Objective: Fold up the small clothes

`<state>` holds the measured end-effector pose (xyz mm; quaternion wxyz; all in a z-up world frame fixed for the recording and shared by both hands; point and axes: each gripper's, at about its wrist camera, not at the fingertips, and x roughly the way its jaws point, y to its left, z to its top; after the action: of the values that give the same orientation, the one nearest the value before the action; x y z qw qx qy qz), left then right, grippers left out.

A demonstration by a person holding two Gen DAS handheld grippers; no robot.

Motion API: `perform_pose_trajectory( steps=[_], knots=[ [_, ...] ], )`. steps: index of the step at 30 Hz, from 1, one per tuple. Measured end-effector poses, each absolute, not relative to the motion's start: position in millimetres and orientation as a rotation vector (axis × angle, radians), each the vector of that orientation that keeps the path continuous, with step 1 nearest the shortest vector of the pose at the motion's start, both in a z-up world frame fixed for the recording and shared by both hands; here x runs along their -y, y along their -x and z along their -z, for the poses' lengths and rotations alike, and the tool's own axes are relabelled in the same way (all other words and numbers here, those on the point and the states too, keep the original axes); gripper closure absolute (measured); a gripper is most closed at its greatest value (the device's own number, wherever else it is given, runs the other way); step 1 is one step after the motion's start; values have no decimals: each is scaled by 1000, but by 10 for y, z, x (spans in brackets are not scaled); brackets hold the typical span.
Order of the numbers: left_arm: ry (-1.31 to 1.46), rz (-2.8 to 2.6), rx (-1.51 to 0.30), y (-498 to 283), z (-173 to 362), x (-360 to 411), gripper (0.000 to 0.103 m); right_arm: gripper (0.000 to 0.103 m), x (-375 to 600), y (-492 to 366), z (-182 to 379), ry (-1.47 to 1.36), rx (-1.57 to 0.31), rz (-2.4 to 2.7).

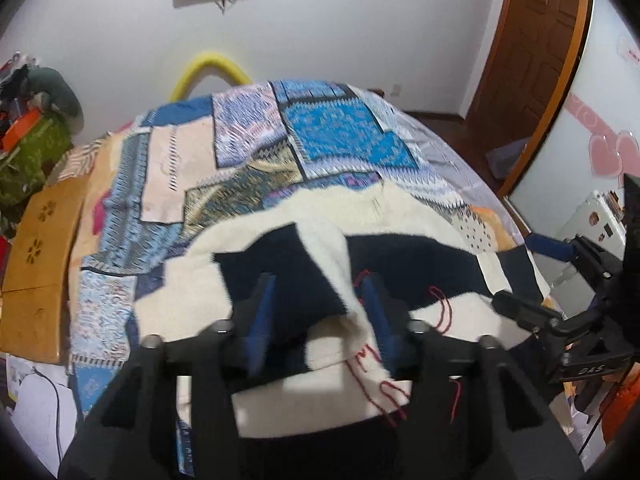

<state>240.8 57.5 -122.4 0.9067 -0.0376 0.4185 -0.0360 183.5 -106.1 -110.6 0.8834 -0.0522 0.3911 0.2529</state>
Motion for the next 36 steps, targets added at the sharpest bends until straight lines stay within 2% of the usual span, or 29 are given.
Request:
perform_pose_trajectory(
  steps=[5, 8, 12, 24, 27, 35, 36],
  knots=[
    [90, -9, -844, -2307, 1156, -938, 50, 6, 777, -1840, 1075, 144, -819, -585],
    [119, -55, -840, -2233, 1167, -1187, 42, 6, 591, -1818, 1055, 188, -811, -607],
    [178, -114, -853, -2152, 1265, -1542, 41, 6, 363, -1828, 1066, 239, -814, -634],
    [257, -189, -1019, -2048, 2045, -2116, 41, 8, -126, -2038, 1489, 371, -913, -594],
    [273, -191, -1041, -2071, 2206, -2143, 41, 19, -180, -2098, 1543, 381, -921, -582],
    [279, -179, -1062, -2129, 2390, -2101, 41, 35, -379, -2229, 1593, 430, -900, -577],
    [283, -176, -1063, -2131, 2397, -2103, 41, 40, -390, -2249, 1603, 424, -900, -576]
  ],
)
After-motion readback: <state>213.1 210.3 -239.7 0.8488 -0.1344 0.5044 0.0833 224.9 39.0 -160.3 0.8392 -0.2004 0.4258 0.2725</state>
